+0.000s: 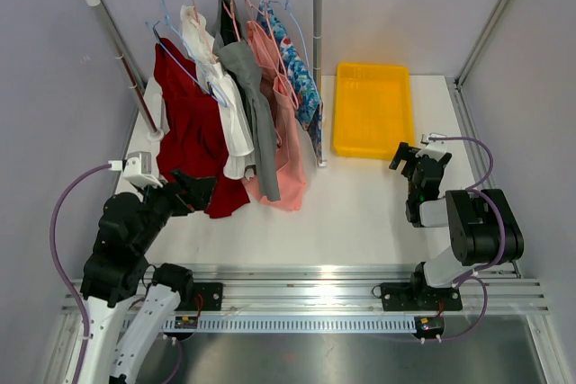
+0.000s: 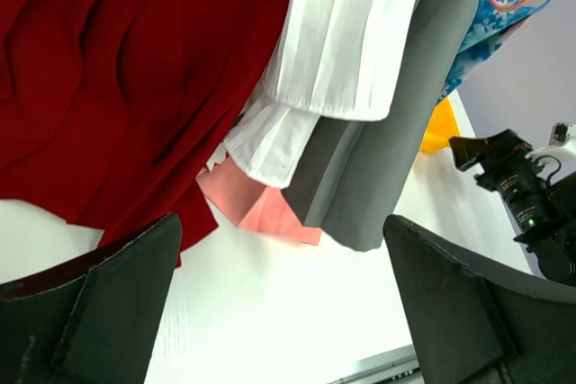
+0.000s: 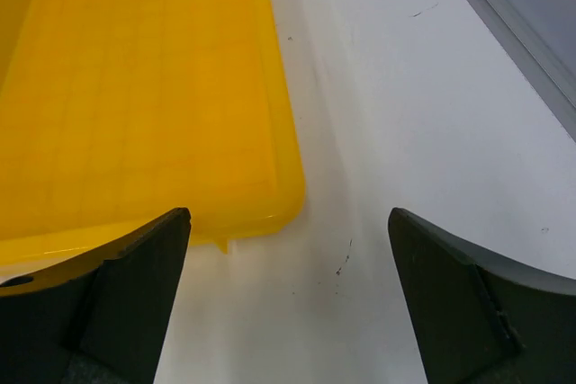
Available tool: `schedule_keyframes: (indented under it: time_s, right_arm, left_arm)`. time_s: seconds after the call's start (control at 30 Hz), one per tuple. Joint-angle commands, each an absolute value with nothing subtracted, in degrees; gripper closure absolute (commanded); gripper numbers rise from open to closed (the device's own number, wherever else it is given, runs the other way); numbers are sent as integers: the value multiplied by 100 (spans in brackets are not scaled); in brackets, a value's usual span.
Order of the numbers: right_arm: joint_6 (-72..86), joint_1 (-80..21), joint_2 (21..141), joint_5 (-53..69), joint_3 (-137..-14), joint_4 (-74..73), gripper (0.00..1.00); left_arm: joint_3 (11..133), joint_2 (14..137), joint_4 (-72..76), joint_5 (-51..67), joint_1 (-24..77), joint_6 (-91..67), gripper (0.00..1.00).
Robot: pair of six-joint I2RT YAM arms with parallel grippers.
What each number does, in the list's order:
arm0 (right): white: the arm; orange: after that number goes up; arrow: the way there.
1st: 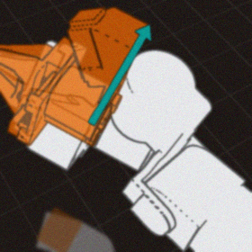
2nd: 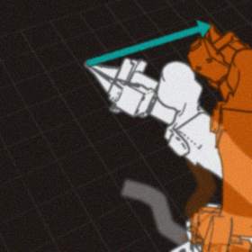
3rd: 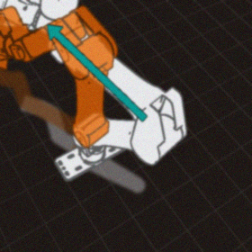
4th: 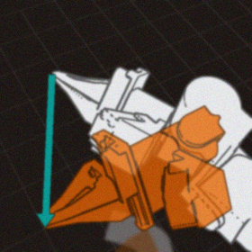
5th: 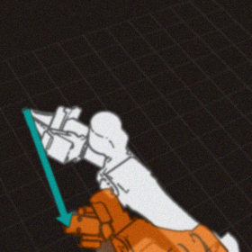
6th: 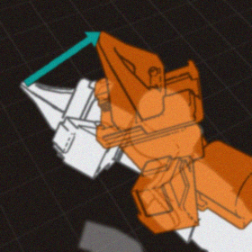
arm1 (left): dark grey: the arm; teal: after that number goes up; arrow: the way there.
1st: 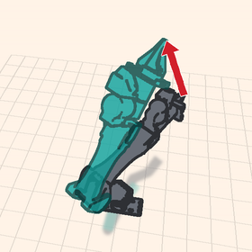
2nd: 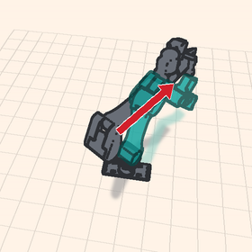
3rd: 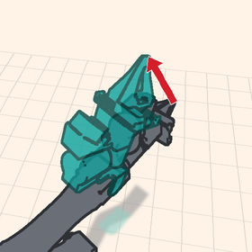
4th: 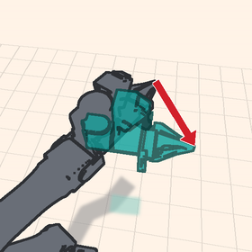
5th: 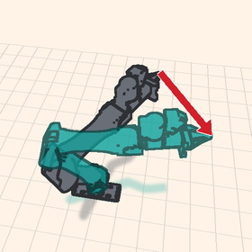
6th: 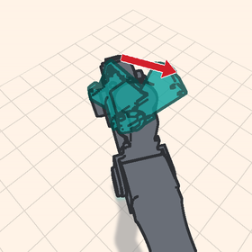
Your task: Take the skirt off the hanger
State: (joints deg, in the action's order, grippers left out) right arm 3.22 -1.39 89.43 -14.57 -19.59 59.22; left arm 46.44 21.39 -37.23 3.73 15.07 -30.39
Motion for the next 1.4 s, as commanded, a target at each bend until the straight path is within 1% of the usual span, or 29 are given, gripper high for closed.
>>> schedule_keyframes:
  time_s: [0.0, 0.13, 0.2, 0.3, 0.43, 0.53, 0.57, 0.6, 0.63, 0.67, 0.7, 0.77, 0.8, 0.83, 0.9, 0.93, 1.0, 1.1, 1.13, 1.17, 1.27, 1.37]
  right_arm:
    - [246, -123, 8886, -1679, -1986, 6267, 1]
    - [255, -132, 8877, -1670, -2047, 6188, 1]
    - [473, 349, 8842, -830, -2197, 5793, 1]
    - [457, 369, 8850, -765, -2162, 5923, 0]
    - [474, 369, 8842, -773, -2153, 5888, 1]
    - [457, 369, 8842, -756, -2162, 5880, 1]
    - [457, 369, 8850, -765, -2153, 5880, 1]
    - [448, 360, 8851, -756, -2162, 5871, 1]
    - [448, 369, 8842, -765, -2153, 5862, 0]
    - [440, 369, 8850, -747, -2162, 5862, 0]
    - [448, 369, 8851, -756, -2162, 5862, 0]
    - [448, 369, 8851, -756, -2162, 5862, 1]
    - [448, 360, 8851, -756, -2162, 5862, 1]
    - [457, 369, 8851, -747, -2162, 5880, 0]
    - [448, 369, 8851, -747, -2162, 5880, 0]
    - [448, 369, 8851, -747, -2162, 5880, 1]
    - [448, 369, 8859, -756, -2162, 5880, 1]
    - [448, 369, 8859, -747, -2162, 5871, 1]
    - [448, 369, 8851, -747, -2153, 5871, 0]
    - [448, 369, 8851, -756, -2162, 5871, 1]
    - [448, 369, 8851, -756, -2153, 5871, 1]
    - [440, 360, 8851, -756, -2153, 5880, 0]
  left_arm:
    - [4685, 2065, -3859, 649, 1503, -2918, 1]
    - [4440, 2153, -3604, 738, 1503, -2944, 1]
    - [4429, 2214, -3568, 660, 1503, -2953, 1]
    - [4553, 2311, -3709, 414, 1503, -2909, 1]
    - [4517, 2417, -3517, 475, 1503, -2848, 1]
    - [5008, 3039, -3367, 378, 1512, -2629, 2]
    - [5671, 3354, -3349, 413, 1520, -2541, 3]
    - [6052, 3949, -3366, 535, 1538, -2357, 4]
    - [6525, 4277, -3410, 536, 1660, -2268, 5]
    - [6957, 4541, -3419, 501, 1739, -2111, 5]
    - [7875, 5057, -3419, 431, 1810, -2040, 5]
    - [8750, 5605, -3532, 326, 2056, -1934, 3]
    - [9728, 5955, -3638, 229, 2222, -1925, 3]
    - [10138, 6551, -3839, 176, 2328, -1925, 3]
    - [11226, 7125, -3981, 19, 2774, -1925, 3]
    - [11511, 7589, -3973, -35, 2951, -1916, 3]
    - [11907, 7987, -3894, -271, 3398, -1872, 2]
    - [12803, 8962, -3806, -422, 3778, -1811, 1]
    - [13310, 9217, -3893, -474, 3849, -1802, 1]
    - [13568, 9690, -3911, -614, 3911, -1758, 1]
    - [13860, 10141, -3692, -773, 4078, -1688, 1]
    - [13808, 10441, -3332, -1009, 4140, -1722, 1]
